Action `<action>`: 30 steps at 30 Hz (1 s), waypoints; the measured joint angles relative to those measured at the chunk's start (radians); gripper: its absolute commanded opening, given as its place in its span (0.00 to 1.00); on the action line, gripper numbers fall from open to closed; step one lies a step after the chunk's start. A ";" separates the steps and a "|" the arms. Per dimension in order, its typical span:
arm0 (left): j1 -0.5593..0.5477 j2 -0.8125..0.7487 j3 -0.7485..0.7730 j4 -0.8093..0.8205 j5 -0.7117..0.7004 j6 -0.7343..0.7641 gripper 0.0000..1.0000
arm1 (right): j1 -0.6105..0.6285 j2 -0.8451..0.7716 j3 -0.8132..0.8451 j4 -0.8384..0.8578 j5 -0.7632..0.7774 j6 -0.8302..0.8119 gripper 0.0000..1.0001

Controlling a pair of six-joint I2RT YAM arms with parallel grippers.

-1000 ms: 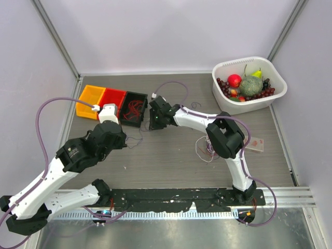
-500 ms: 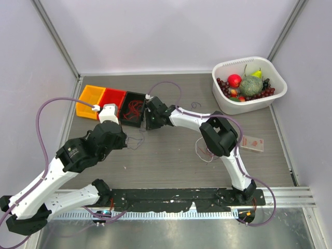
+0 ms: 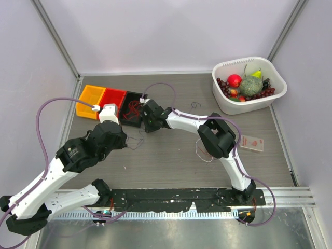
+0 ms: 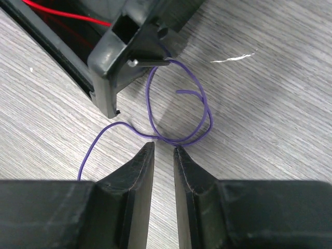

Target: Untangle the cables

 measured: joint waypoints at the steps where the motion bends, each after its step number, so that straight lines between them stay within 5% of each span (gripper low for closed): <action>1: 0.000 0.000 0.000 0.000 0.001 0.000 0.00 | 0.000 -0.002 0.000 0.000 0.001 -0.001 0.26; 15: 0.000 -0.023 0.000 0.000 0.021 0.000 0.00 | -0.002 -0.030 0.014 0.067 0.001 0.024 0.24; 30: 0.000 -0.043 0.000 -0.003 0.027 0.000 0.00 | 0.007 -0.040 -0.107 0.133 -0.005 -0.091 0.35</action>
